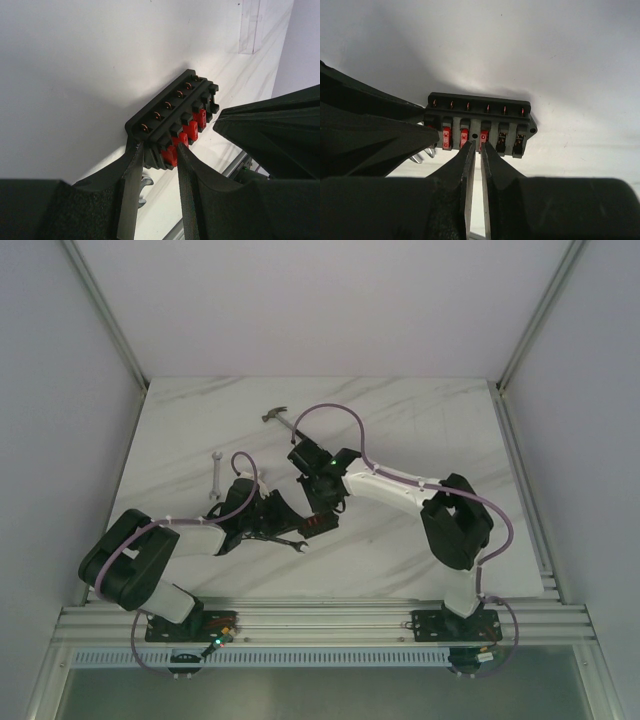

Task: Snap on the fuse box
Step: Install the fuse at the fuse box base.

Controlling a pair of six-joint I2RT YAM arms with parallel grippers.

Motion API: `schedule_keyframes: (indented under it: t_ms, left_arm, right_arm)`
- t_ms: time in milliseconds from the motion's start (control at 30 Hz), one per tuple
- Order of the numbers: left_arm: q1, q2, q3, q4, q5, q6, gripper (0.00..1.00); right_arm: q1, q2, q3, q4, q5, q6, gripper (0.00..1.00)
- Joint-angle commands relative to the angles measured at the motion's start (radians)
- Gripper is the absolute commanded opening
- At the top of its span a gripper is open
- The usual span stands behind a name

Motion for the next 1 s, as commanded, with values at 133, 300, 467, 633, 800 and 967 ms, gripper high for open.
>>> schedule_keyframes:
  t_ms: [133,300,467,633,800,967]
  left_arm:
    - [-0.006,0.021,0.011,-0.049,-0.017,0.024,0.42]
    - [-0.005,0.023,0.011,-0.049,-0.017,0.024,0.42]
    - [-0.006,0.032,0.014,-0.048,-0.014,0.024,0.42]
    - [-0.006,0.034,0.013,-0.049,-0.015,0.024,0.42]
    - [-0.006,0.035,0.011,-0.05,-0.015,0.024,0.42]
    - [-0.006,0.035,0.01,-0.052,-0.017,0.024,0.42]
  right_arm:
    - [0.003,0.036,-0.014,-0.033,0.001,0.021,0.17]
    - [0.003,0.049,-0.012,-0.037,0.011,0.021,0.15]
    - [0.003,0.063,-0.013,-0.04,0.005,0.022,0.13]
    - [0.003,0.087,-0.011,-0.068,0.028,0.023,0.05]
    - [-0.001,0.127,-0.015,-0.112,0.054,0.017,0.0]
    - [-0.003,0.149,-0.05,-0.139,0.083,0.016,0.0]
